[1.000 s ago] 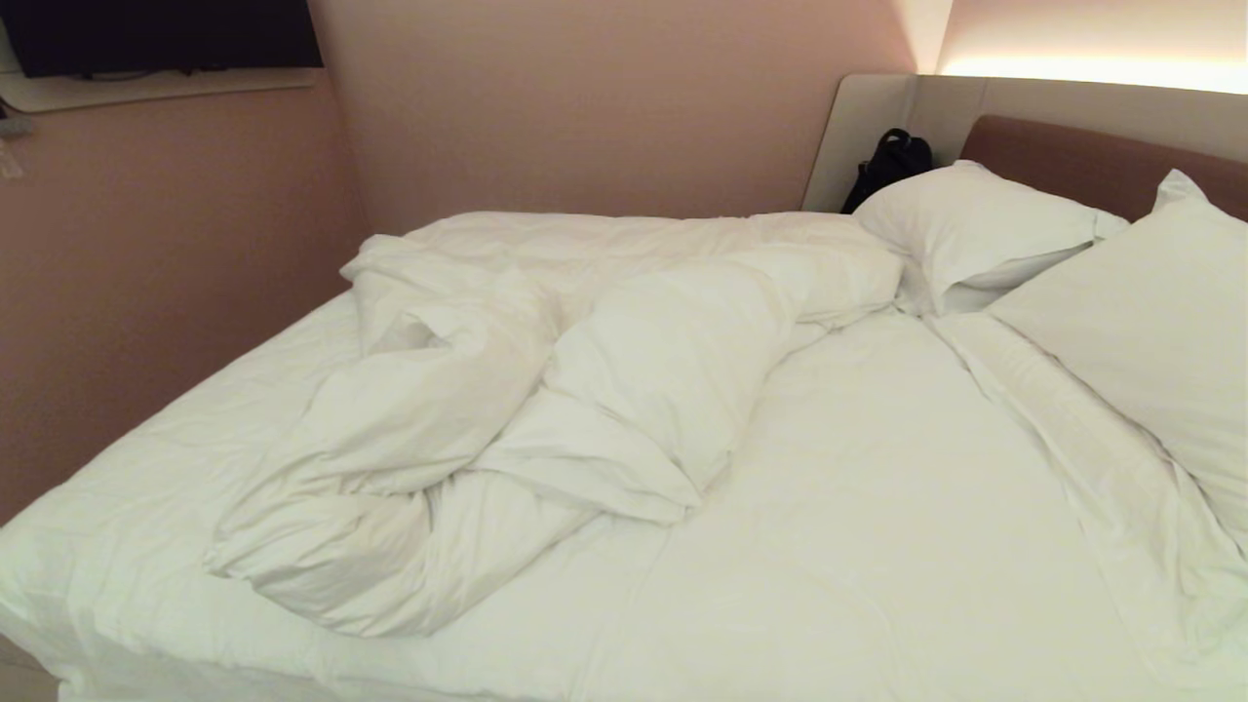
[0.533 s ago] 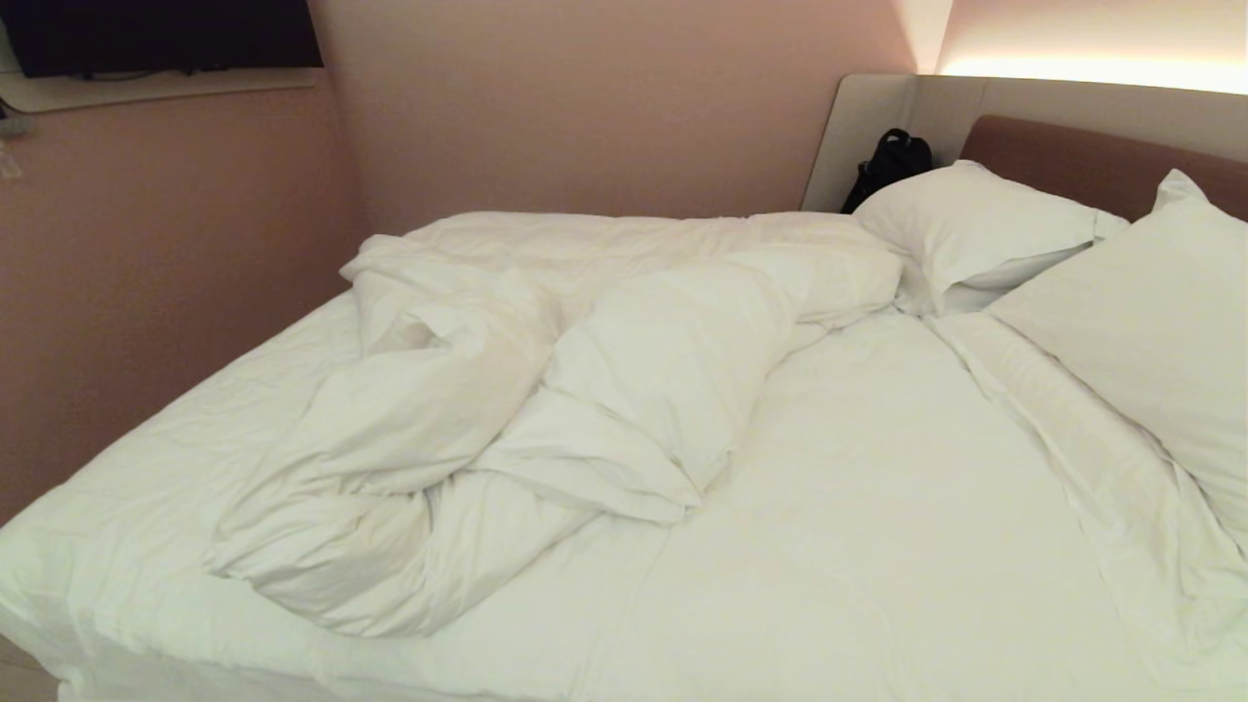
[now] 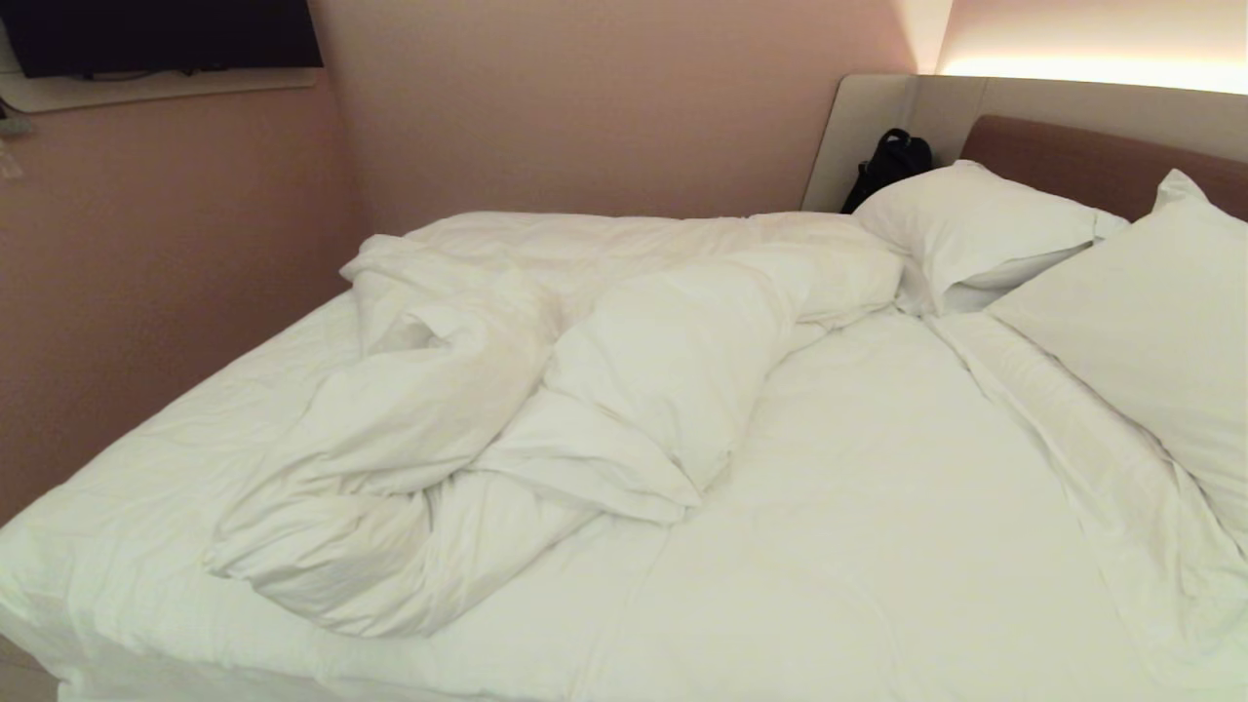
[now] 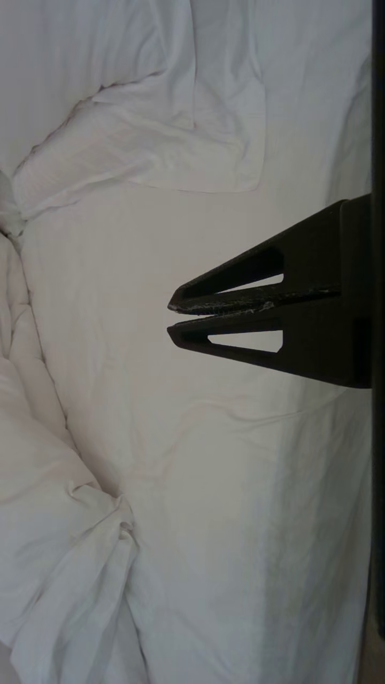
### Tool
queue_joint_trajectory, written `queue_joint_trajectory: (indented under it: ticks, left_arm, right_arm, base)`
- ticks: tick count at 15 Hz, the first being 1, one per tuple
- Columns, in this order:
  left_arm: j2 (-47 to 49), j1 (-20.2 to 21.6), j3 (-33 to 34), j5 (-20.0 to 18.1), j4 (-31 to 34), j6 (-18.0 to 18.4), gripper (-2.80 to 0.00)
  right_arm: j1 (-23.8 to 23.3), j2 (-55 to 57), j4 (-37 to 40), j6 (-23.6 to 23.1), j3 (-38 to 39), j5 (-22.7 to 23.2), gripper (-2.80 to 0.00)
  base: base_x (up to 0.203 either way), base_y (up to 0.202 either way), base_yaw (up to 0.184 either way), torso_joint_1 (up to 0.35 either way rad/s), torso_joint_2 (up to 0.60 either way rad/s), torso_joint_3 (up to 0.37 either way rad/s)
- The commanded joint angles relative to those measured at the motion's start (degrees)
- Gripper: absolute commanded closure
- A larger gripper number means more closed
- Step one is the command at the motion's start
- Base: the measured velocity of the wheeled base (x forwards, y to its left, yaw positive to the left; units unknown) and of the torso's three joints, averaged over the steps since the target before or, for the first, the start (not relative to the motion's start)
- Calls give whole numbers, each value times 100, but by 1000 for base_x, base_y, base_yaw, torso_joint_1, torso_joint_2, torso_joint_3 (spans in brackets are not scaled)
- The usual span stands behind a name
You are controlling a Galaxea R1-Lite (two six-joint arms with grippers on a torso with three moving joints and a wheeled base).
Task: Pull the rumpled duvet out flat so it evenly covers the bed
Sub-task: Hold the folded corner of the quilt
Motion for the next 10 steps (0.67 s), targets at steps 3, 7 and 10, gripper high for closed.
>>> queue_joint_trajectory:
  ticks: [3,7,10]
  left_arm:
    - [0,0,-6,0,0,0,0]
    - [0,0,2,0,3,0,0]
    - [0,0,2,0,0,0,0]
  right_arm:
    - [2,14,472,6,-669,51,0]
    - [6,425,1447,107,-1835,564,0]
    - [8,1216,1481,378,-2258,993,0]
  base:
    - [0,0,0,0,0,0]
    - [0,0,0,0,0,0]
    - [0,0,0,0,0,0]
